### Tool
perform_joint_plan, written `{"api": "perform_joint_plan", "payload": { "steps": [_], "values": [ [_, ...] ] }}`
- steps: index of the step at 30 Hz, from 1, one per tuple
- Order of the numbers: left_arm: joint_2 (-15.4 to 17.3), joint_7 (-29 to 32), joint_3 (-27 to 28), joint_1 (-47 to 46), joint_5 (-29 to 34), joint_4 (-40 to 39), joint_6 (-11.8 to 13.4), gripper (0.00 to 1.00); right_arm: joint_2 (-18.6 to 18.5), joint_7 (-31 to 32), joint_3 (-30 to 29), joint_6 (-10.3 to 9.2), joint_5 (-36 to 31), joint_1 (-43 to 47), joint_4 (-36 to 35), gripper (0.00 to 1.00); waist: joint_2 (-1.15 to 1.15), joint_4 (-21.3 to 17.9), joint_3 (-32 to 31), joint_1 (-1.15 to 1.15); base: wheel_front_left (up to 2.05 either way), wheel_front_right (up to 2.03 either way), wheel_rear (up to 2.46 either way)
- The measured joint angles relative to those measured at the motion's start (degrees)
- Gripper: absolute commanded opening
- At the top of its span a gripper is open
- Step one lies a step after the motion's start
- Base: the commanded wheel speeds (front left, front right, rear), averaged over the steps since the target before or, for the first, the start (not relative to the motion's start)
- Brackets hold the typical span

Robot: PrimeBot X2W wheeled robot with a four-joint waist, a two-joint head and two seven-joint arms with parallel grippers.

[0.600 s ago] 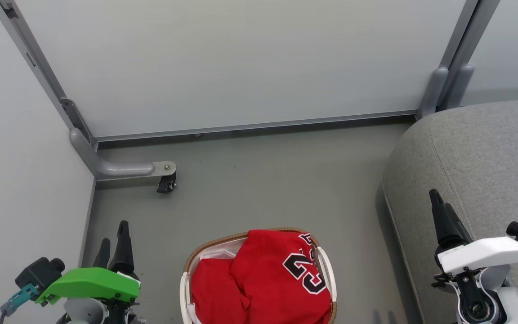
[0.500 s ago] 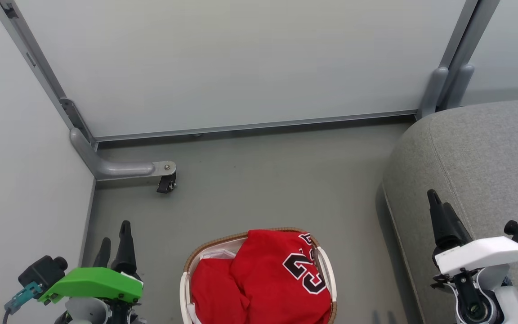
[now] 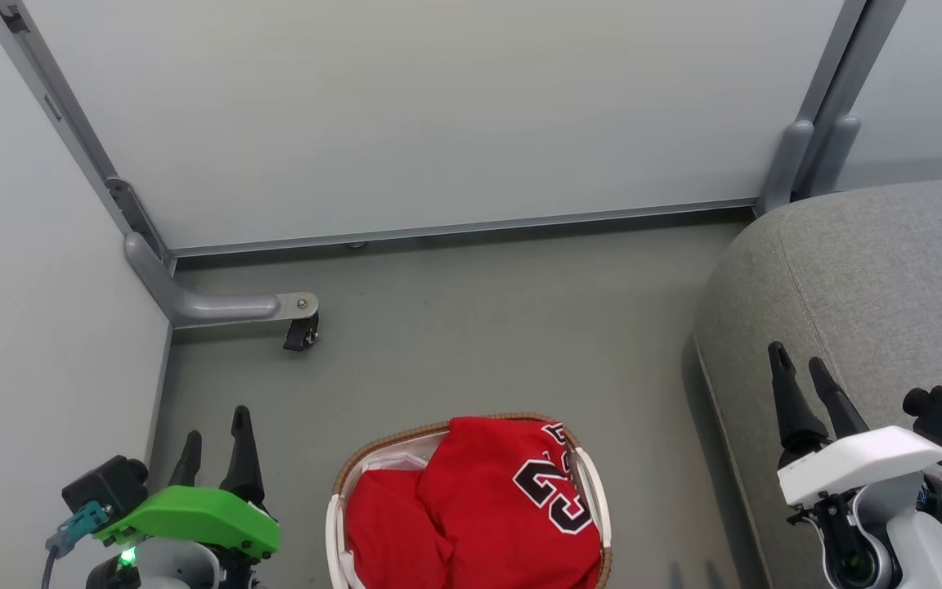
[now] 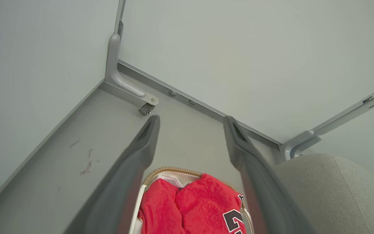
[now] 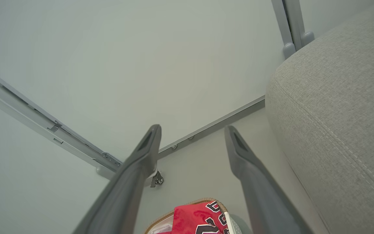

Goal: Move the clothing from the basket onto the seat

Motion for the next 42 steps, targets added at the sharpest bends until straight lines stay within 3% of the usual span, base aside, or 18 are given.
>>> {"api": "perform_joint_plan", "payload": {
  "steps": [42],
  "values": [
    [0.1, -6.1, -1.4, 0.3, 24.2, -3.3, 2.4, 1.00, 0.2, -6.0, 0.2, 0.00, -25.3, -0.5, -0.6, 1.00, 0.00, -0.5, 0.2, 0.00, 0.00, 0.00, 0.00]
  ]
}}
